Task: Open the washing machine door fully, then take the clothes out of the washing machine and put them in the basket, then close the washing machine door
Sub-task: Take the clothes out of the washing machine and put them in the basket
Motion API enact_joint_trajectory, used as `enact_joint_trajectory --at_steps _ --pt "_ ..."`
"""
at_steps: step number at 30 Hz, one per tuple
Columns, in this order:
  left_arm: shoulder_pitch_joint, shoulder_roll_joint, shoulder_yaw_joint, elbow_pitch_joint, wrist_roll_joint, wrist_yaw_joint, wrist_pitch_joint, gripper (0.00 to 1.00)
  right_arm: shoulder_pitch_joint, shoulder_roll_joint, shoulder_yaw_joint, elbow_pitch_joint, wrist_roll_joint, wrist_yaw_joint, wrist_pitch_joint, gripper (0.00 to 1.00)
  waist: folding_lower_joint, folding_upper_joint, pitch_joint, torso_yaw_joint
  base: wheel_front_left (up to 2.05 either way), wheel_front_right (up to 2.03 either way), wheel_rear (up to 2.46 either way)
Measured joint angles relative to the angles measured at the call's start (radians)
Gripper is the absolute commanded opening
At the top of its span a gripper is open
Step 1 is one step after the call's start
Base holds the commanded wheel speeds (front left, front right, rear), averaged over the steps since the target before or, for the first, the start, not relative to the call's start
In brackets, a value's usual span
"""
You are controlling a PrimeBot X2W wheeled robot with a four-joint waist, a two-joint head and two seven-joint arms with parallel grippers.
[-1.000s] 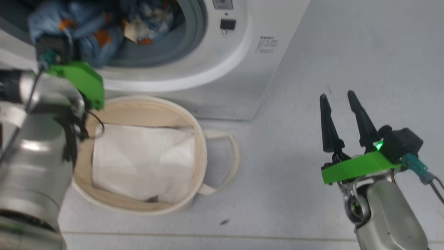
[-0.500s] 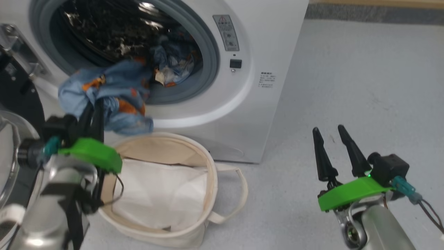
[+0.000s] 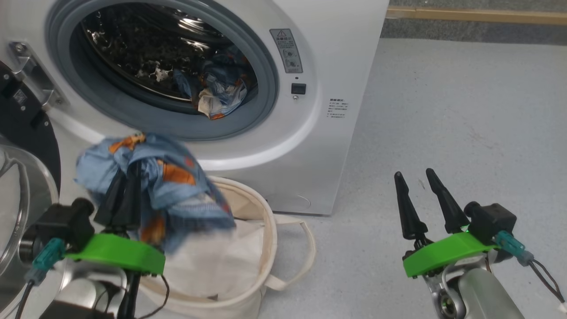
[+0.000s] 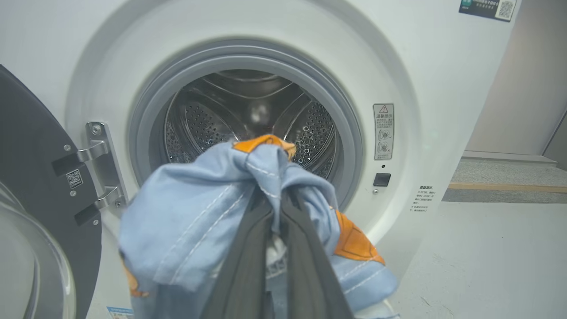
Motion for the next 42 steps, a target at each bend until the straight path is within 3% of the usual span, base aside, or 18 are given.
enact_joint_trajectory --at_steps 4,17,30,36,42 --pt "0.028 0.005 0.001 -0.002 -0.034 -0.001 0.01 0.0 -0.001 0.0 0.0 0.0 0.0 0.0 0.0 1.0 0.0 0.0 0.01 -0.002 0.0 0.0 0.0" --pt "-0.012 -0.046 -0.017 0.262 -0.095 -0.103 -0.028 0.0 -0.016 0.0 -0.008 -0.024 -0.004 0.0 0.0 1.0 0.0 0.0 0.082 -0.03 0.0 0.0 0.0" --pt "-0.23 -0.169 -0.035 0.837 -0.173 -0.341 -0.097 0.0 -0.051 0.0 -0.026 -0.057 -0.022 0.0 0.0 1.0 0.0001 -0.0001 0.167 -0.056 0.0 0.0 0.0" --pt "-0.359 -0.209 -0.019 1.078 -0.173 -0.395 -0.114 0.0 -0.079 0.001 -0.033 -0.091 -0.04 0.0 0.0 1.0 0.0001 0.0 0.23 -0.074 0.0 0.0 0.0" --pt "-0.449 -0.227 0.0 1.246 -0.202 -0.413 -0.114 0.0 -0.103 0.001 -0.052 -0.131 -0.056 0.0 0.0 1.0 0.0001 -0.0001 0.31 -0.092 0.0 0.0 0.0"
